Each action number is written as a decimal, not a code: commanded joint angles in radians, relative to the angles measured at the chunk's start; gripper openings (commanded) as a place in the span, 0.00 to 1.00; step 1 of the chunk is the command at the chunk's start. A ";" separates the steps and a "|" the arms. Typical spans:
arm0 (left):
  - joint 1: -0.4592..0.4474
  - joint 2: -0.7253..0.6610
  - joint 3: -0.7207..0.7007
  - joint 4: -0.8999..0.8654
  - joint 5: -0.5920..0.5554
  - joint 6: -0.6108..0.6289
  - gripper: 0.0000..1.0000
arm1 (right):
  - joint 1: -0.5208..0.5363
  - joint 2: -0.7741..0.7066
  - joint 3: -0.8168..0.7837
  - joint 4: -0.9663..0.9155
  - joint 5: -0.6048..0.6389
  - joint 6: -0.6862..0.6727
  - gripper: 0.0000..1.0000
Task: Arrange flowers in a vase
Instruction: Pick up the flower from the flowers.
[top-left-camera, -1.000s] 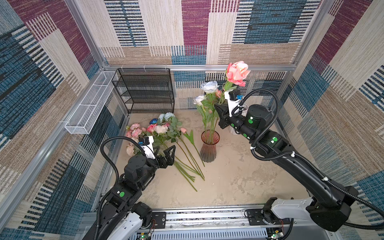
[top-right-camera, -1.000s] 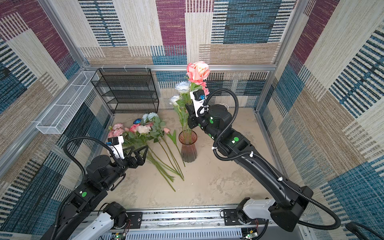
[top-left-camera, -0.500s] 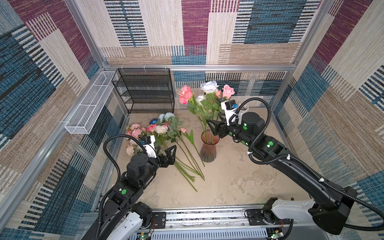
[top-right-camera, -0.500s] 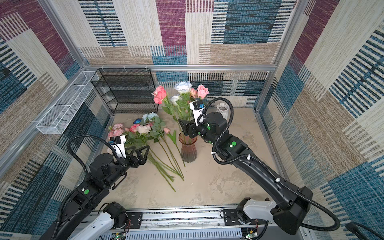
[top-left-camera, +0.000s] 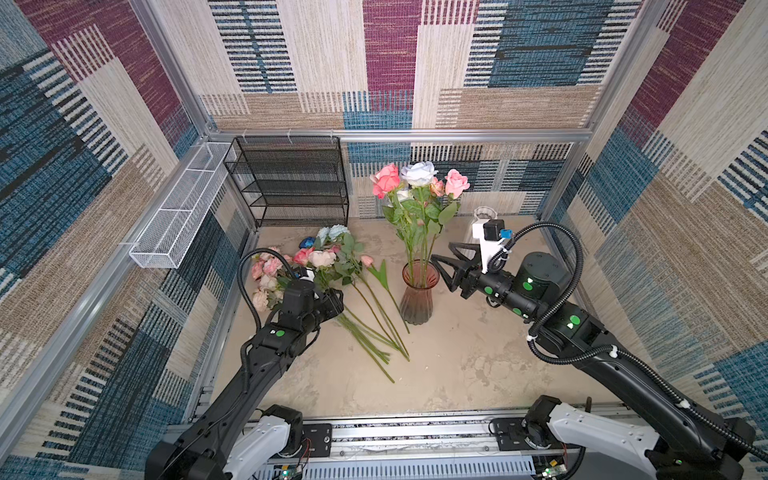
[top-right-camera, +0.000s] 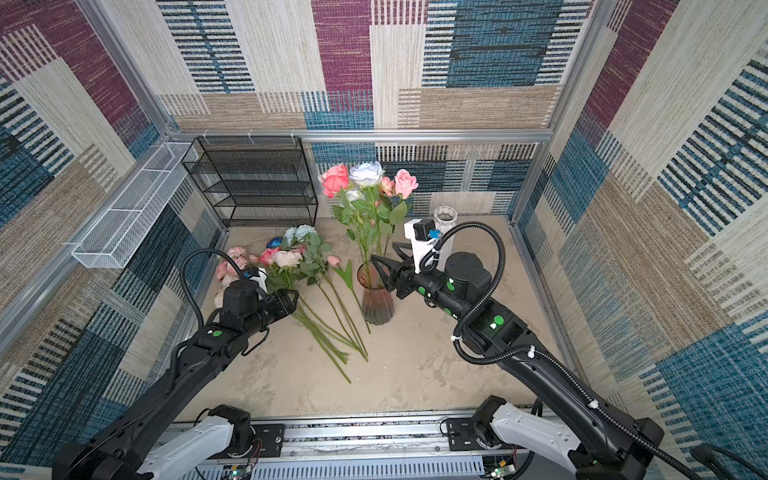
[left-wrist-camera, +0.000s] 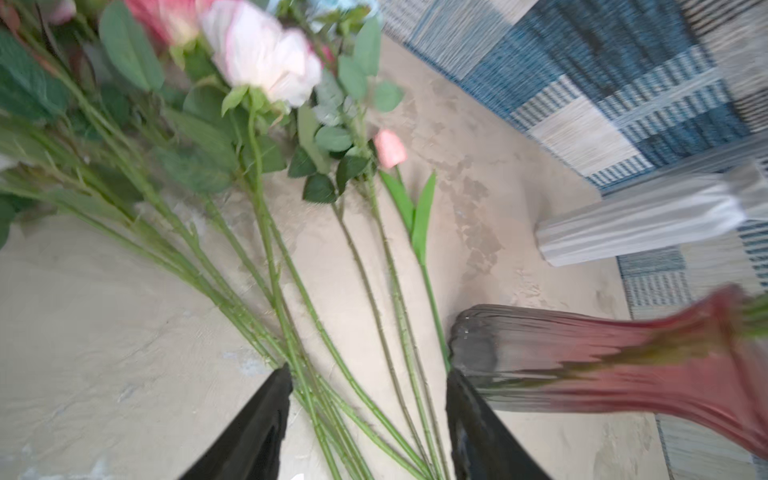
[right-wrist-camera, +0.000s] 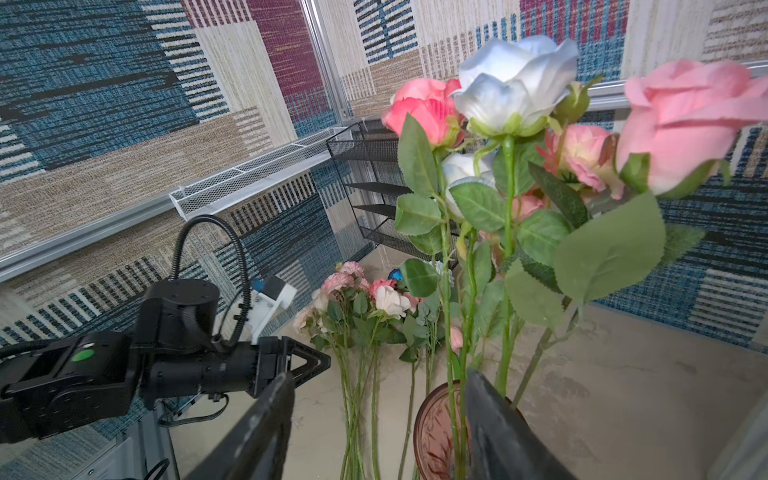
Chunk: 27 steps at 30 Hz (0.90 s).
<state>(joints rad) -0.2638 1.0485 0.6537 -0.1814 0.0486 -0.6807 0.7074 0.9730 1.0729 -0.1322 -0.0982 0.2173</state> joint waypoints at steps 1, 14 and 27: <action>0.031 0.106 -0.010 0.166 0.053 -0.058 0.54 | 0.001 -0.016 -0.013 0.028 -0.013 0.028 0.63; 0.075 0.466 0.080 0.230 -0.062 -0.101 0.40 | 0.001 -0.056 -0.037 0.020 -0.003 0.035 0.58; 0.080 0.546 0.109 0.234 -0.094 -0.088 0.26 | 0.001 -0.063 -0.048 0.024 0.007 0.034 0.57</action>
<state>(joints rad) -0.1856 1.5806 0.7517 0.0391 -0.0307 -0.7662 0.7074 0.9138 1.0248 -0.1284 -0.1005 0.2386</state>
